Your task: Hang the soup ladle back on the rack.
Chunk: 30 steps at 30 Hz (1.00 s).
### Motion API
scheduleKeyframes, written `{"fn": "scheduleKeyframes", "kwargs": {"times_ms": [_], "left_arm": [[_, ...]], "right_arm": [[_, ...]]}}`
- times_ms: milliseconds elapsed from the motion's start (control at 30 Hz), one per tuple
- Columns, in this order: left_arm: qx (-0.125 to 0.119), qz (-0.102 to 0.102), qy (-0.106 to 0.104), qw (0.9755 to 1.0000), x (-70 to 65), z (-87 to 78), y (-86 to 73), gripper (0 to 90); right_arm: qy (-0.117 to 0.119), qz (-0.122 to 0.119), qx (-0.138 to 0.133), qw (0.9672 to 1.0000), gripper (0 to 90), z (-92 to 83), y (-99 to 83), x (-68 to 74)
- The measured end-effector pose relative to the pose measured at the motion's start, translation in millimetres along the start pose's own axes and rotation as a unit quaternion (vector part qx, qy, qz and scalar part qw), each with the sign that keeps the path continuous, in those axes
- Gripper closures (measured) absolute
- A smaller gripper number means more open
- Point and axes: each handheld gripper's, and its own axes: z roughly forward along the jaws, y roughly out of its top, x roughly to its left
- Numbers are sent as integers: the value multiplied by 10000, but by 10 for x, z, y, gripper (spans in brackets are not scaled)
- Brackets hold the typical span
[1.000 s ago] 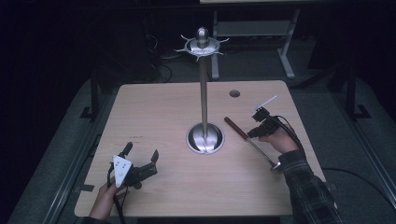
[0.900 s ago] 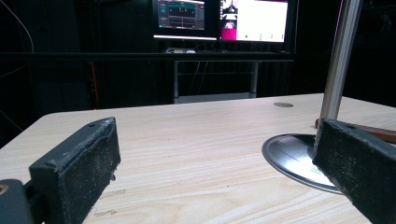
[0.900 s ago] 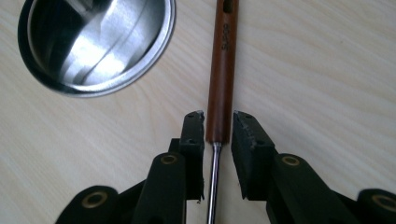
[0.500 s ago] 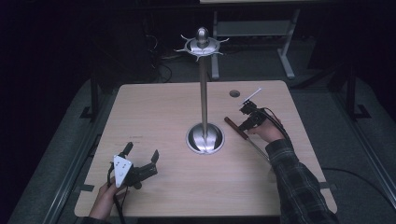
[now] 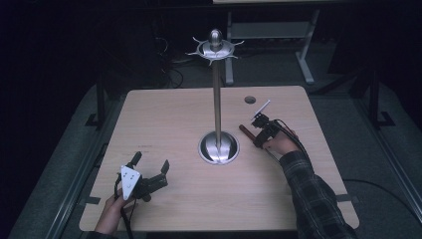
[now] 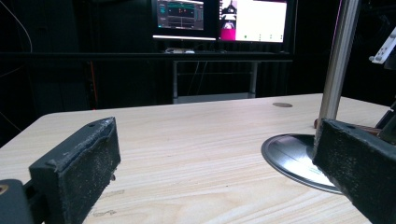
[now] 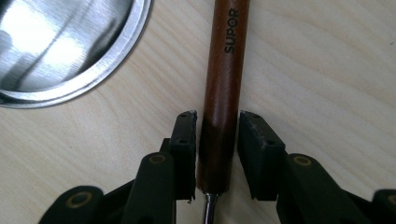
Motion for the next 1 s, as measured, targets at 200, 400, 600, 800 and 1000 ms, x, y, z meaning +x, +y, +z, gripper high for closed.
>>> {"fn": "scheduleKeyframes", "kwargs": {"times_ms": [200,400,600,800,1000], "left_arm": [[-4,-8,2,10000,0,-1,0,2],[-5,-5,1,10000,0,0,-1,2],[-2,1,-2,10000,0,0,0,2],[-1,0,-1,10000,0,0,0,2],[-2,1,-2,10000,0,0,0,2]], "right_arm": [[-27,12,39,10000,703,18,-5,8],[-38,129,40,9999,725,15,-7,16],[-52,176,4,9998,732,14,-18,22],[-2,142,-90,9999,732,-8,-38,10],[59,168,-349,9992,732,-150,-67,5]]}}
